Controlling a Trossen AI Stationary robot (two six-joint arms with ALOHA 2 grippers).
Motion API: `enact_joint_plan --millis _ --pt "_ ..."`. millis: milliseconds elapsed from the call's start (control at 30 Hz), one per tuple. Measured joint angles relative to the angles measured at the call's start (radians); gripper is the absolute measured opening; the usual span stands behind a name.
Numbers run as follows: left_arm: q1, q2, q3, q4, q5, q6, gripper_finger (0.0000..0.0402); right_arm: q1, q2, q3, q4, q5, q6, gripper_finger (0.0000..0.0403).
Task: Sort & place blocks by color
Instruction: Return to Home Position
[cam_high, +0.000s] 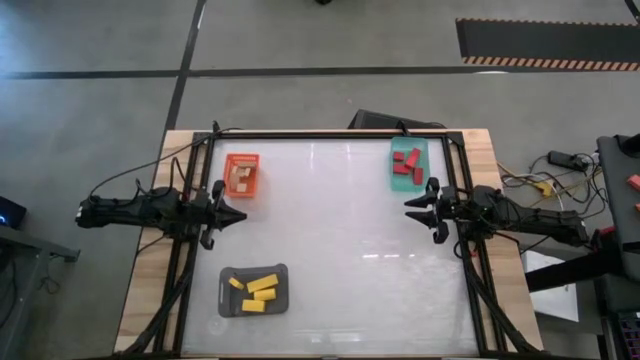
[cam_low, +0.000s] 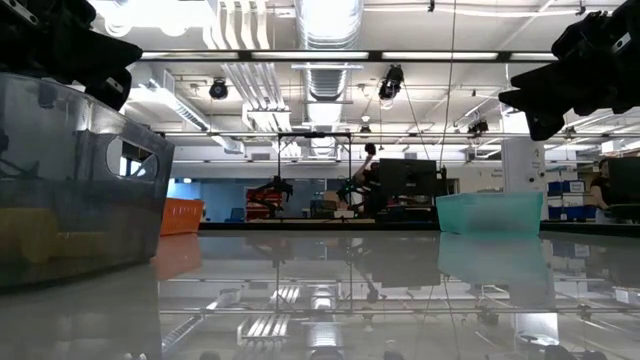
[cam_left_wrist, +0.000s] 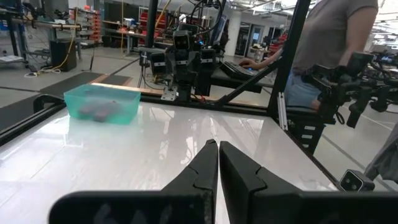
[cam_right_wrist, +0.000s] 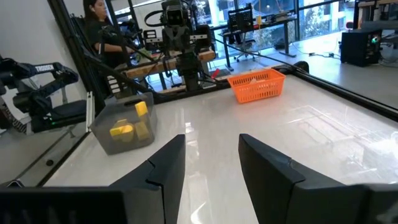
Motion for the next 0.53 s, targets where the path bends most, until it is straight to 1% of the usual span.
enact_joint_plan --millis 333,533 --pt "0.000 0.000 0.000 0.000 0.000 0.000 0.0000 0.000 0.000 0.000 0.000 0.000 0.000 0.0131" --pt "0.000 0.000 0.000 0.000 0.000 0.000 0.0000 0.000 0.000 0.000 0.000 0.000 0.000 0.0133"
